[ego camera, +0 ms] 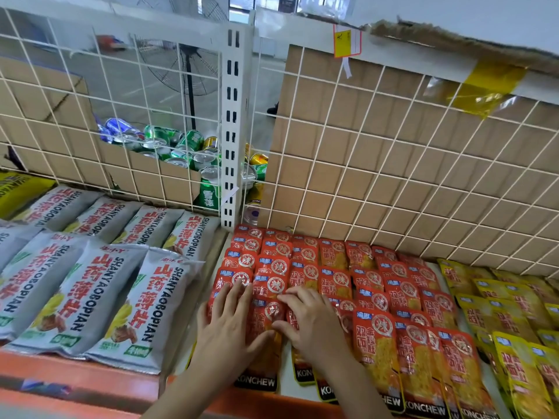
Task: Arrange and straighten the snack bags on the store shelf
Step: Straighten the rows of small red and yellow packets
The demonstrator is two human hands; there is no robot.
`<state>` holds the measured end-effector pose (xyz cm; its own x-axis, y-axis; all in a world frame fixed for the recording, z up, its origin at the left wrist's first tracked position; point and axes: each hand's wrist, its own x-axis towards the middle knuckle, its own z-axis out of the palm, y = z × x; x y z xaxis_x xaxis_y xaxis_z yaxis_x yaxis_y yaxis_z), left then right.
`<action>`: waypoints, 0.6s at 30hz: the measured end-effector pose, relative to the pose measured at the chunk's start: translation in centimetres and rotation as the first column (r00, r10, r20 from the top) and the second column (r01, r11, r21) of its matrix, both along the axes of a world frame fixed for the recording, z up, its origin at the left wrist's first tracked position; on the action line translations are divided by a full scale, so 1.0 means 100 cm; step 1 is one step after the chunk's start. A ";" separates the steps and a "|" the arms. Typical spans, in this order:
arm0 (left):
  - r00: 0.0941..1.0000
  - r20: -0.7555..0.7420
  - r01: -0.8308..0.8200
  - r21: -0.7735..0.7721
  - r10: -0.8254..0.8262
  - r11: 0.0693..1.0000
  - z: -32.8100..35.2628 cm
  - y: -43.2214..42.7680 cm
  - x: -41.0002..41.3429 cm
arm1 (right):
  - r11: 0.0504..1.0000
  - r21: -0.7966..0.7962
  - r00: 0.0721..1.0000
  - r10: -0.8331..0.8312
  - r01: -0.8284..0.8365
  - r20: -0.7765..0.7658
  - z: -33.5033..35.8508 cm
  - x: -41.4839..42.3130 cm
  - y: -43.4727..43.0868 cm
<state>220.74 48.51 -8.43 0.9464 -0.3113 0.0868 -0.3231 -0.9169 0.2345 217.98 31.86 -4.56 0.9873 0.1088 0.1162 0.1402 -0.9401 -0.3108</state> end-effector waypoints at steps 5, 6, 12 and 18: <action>0.999 -0.033 -0.017 -0.006 0.017 1.000 -0.001 -0.002 -0.002 | 1.000 -0.006 1.000 -0.015 0.015 -0.020 0.000 -0.001 0.000; 0.999 -0.030 -0.021 -0.003 0.021 1.000 -0.001 -0.002 -0.002 | 1.000 0.001 0.999 -0.024 0.024 -0.028 0.000 -0.001 0.000; 0.999 0.035 -0.001 -0.018 0.001 1.000 -0.002 -0.003 -0.001 | 0.992 0.027 0.992 -0.125 0.125 -0.007 -0.002 -0.003 -0.010; 0.995 0.032 0.094 -0.047 -0.093 0.994 0.015 -0.008 0.013 | 0.988 0.002 0.986 -0.156 0.157 -0.065 0.002 -0.006 -0.020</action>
<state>222.04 47.76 -6.95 0.9101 -0.3928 0.1316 -0.4142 -0.8701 0.2671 217.35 29.83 -4.37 0.9975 -0.0483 0.0523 -0.0290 -0.9466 -0.3211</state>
